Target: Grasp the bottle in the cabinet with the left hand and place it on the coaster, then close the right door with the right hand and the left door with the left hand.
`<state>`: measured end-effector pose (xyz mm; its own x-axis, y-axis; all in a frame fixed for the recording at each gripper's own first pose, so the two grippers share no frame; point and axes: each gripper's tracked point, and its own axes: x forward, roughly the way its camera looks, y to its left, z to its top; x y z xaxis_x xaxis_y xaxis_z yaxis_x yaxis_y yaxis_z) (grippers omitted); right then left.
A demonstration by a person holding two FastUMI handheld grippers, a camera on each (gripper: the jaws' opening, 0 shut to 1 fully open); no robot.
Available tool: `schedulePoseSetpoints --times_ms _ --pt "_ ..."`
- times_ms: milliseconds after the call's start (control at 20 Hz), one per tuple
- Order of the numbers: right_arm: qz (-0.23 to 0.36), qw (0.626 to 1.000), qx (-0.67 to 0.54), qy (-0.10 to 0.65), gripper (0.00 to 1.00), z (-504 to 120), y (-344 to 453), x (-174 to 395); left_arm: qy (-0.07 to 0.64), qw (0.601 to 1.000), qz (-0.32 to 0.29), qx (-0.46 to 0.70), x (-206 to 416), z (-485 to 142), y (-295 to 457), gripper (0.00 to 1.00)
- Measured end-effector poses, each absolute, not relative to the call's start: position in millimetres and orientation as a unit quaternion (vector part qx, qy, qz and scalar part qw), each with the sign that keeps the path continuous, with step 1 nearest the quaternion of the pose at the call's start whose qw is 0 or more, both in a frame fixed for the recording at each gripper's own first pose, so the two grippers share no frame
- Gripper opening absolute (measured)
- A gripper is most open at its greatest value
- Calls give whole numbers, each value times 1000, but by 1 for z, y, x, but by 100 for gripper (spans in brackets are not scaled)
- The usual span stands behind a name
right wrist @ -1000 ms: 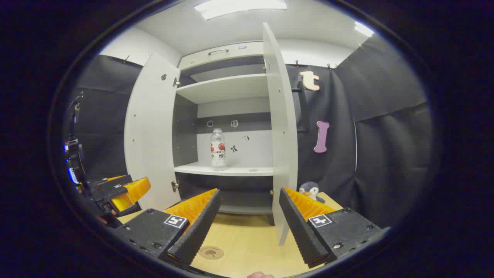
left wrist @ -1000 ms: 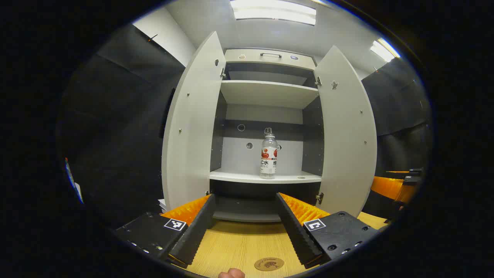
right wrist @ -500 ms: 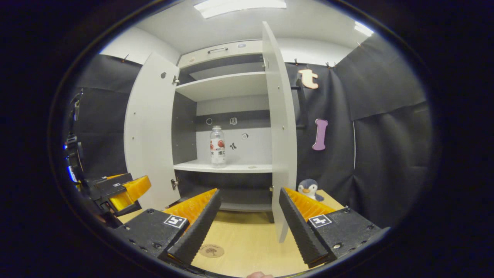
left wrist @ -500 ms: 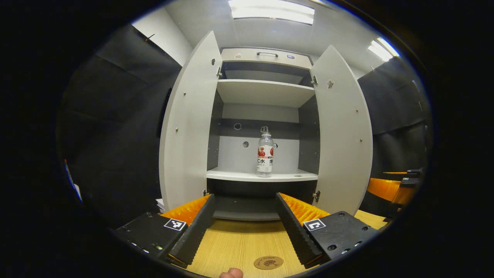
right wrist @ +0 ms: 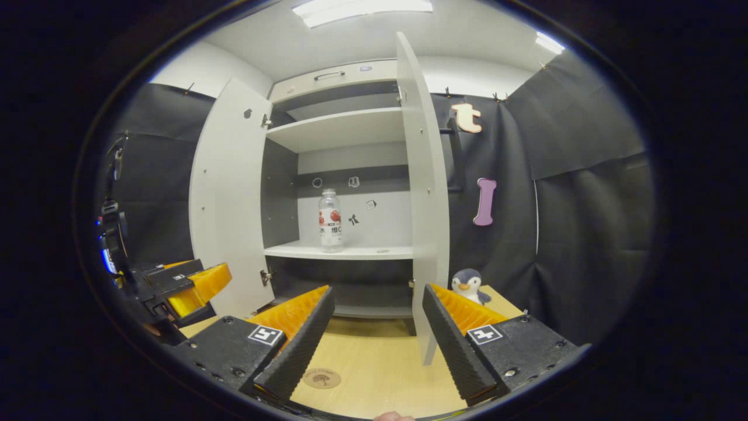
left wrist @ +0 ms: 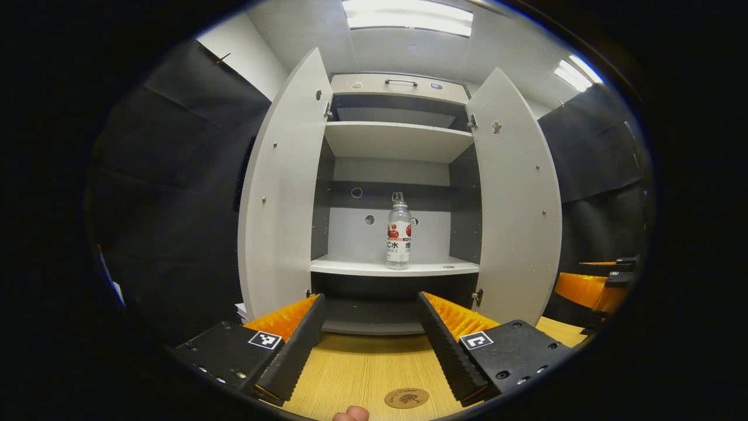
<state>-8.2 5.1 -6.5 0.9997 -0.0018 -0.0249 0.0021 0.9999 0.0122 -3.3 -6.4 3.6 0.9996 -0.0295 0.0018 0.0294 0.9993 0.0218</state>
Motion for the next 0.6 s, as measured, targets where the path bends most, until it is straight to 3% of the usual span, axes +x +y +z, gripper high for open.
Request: schedulePoseSetpoints --times_ms 600 --pt "11 1000 1 9 99 -2 11 -8 -22 999 -23 10 13 24 -12 95"
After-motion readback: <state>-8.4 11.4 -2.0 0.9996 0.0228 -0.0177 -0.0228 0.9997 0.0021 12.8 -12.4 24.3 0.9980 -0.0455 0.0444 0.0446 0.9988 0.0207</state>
